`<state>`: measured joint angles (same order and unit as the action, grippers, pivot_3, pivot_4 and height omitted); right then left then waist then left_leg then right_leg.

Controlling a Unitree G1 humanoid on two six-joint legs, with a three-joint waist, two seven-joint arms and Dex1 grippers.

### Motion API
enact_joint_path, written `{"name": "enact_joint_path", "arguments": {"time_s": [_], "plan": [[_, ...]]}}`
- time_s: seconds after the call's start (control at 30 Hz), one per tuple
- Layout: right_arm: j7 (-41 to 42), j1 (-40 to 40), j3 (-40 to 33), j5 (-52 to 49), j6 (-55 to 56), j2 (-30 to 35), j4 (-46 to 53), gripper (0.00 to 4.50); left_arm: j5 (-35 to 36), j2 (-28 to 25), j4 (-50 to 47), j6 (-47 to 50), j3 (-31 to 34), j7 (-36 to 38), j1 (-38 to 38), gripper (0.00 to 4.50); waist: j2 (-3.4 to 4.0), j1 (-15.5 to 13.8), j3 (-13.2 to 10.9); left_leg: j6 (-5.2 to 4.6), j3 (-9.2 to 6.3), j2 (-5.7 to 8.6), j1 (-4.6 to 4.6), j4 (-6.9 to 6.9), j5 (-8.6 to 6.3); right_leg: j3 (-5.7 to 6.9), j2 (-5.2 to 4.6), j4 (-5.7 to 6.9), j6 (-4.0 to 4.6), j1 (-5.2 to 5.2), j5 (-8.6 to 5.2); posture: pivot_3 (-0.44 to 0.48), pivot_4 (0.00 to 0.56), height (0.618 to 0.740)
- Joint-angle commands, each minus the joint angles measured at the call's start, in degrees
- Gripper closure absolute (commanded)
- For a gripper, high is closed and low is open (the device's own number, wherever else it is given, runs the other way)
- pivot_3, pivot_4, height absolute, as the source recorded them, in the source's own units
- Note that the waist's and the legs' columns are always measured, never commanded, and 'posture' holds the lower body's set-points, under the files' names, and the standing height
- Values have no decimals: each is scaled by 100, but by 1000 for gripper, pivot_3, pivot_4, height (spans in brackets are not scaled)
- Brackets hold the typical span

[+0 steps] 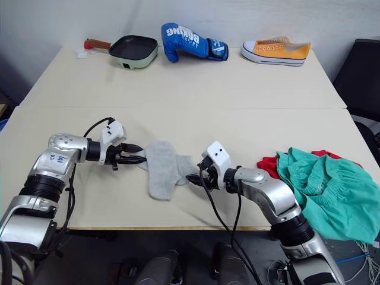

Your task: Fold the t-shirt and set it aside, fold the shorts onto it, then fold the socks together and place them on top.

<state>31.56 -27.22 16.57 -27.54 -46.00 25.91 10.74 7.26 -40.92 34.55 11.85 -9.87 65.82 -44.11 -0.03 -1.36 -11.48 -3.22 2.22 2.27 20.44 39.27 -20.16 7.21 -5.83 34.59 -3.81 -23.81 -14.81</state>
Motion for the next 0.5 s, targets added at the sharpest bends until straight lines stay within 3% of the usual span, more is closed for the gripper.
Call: {"name": "enact_joint_path", "arguments": {"time_s": [0.03,0.13,0.2,0.5], "plan": [[297,-4,58,141,120,15,-4,2656,-6,30,-280,192,-60,288,278,3636,0,3,0,0,0,-1,0,0,0,1,0,0,0,0,0,0,150,740],[547,27,-125,167,98,258,132,3674,163,-159,-1207,640,-104,630,765,4492,0,27,0,-1,-1,-2,-1,0,-1,0,1,1,0,-2,0,0,150,740],[741,66,-272,107,68,466,256,4448,255,-263,-1813,954,-76,665,1070,4500,0,30,0,-2,-1,-3,-1,-1,-2,-2,0,-1,0,-1,0,0,150,740],[1942,555,-833,-296,9,1723,794,4479,406,-390,-3954,2243,268,-258,2125,4500,3,-2,-1,-3,-9,-5,-6,-4,-6,-3,-4,-10,1,8,0,0,150,740]]}}
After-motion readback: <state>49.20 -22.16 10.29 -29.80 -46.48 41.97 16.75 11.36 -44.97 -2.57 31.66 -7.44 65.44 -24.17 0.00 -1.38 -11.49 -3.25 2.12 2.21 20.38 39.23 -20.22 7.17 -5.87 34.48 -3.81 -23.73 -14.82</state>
